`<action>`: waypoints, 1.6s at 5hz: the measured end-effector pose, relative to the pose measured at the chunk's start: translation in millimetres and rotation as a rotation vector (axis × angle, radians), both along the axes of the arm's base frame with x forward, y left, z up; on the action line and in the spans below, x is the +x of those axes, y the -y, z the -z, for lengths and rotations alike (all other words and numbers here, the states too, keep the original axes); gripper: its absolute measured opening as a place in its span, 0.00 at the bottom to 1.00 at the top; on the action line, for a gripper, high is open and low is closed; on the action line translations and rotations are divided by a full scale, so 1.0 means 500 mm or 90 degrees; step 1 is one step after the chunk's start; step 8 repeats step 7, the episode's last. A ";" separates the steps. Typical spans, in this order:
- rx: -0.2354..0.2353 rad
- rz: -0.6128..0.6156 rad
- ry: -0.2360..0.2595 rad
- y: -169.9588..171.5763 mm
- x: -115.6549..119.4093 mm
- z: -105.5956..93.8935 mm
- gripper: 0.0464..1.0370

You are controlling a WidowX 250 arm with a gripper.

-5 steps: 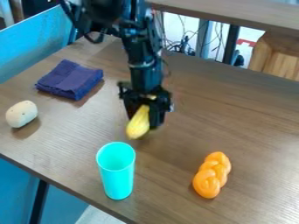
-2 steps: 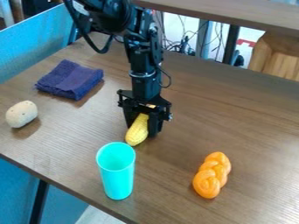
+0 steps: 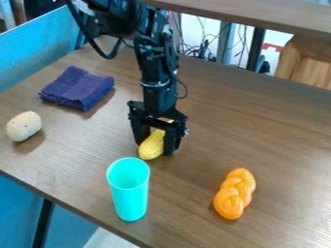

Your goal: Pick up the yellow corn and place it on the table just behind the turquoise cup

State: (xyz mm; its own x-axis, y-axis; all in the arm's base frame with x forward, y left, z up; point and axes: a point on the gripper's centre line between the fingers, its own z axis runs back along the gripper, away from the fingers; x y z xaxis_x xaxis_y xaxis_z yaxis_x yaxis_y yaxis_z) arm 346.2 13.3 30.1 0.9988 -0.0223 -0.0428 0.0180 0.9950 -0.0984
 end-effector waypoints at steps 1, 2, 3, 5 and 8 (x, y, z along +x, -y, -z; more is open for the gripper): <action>-0.012 0.003 0.028 0.007 0.005 -0.035 0.96; -0.017 -0.008 0.066 0.007 0.008 -0.066 0.96; -0.011 -0.045 0.095 -0.029 -0.004 -0.112 0.96; 0.141 -0.099 0.005 -0.178 -0.133 -0.106 0.96; 0.149 -0.107 -0.048 -0.297 -0.232 -0.101 0.96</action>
